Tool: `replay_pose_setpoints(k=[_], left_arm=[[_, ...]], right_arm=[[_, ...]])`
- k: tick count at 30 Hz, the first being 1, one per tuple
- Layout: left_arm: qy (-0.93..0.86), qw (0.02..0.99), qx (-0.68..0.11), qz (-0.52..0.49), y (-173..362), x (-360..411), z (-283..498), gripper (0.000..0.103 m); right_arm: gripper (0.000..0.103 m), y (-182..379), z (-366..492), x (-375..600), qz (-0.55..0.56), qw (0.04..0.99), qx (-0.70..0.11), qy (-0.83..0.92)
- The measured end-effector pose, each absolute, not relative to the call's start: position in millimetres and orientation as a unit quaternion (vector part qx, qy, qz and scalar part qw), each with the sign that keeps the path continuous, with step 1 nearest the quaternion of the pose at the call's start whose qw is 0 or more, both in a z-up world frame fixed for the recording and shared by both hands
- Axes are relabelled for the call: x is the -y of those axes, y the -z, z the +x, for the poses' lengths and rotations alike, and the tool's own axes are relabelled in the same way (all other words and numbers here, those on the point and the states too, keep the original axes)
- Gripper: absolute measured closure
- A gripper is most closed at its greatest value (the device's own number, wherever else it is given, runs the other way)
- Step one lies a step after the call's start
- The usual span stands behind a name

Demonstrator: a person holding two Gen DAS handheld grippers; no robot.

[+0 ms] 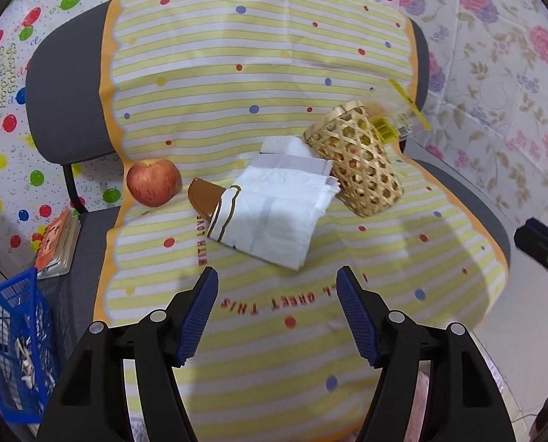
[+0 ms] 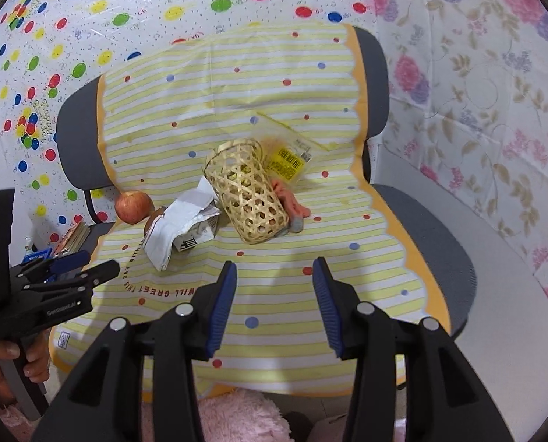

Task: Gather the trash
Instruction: 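Grasp the white tissue packet with the left tool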

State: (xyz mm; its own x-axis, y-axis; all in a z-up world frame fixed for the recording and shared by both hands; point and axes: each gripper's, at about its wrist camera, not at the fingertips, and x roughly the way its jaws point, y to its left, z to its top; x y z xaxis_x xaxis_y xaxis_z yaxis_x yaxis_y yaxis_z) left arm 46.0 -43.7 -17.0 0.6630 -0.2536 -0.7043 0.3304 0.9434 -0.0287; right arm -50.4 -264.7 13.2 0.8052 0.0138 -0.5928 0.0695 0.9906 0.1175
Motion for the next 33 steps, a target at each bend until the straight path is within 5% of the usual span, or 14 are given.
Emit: replay_pose_setpoints(k=[19, 22, 24, 27, 33], left_arm=[[0.129, 0.900, -0.398, 0.126, 71, 108, 135, 0.037], [0.140, 0.897, -0.401, 0.121, 72, 105, 142, 0.052], [0.157, 0.894, -0.405, 0.110, 66, 95, 144, 0.078], [0.170, 0.903, -0.387, 0.076, 42, 71, 137, 0.097], [0.184, 0.920, -0.347, -0.001, -15, 22, 118, 0.101]], right_arm=[[0.056, 27, 11, 274, 0.096, 0.929, -0.358, 0.021], [0.056, 29, 12, 275, 0.095, 0.926, -0.364, 0.024], [0.056, 29, 10, 276, 0.094, 0.926, -0.364, 0.025], [0.056, 26, 7, 276, 0.092, 0.927, -0.363, 0.025], [0.055, 19, 10, 274, 0.093, 0.930, -0.355, 0.021]])
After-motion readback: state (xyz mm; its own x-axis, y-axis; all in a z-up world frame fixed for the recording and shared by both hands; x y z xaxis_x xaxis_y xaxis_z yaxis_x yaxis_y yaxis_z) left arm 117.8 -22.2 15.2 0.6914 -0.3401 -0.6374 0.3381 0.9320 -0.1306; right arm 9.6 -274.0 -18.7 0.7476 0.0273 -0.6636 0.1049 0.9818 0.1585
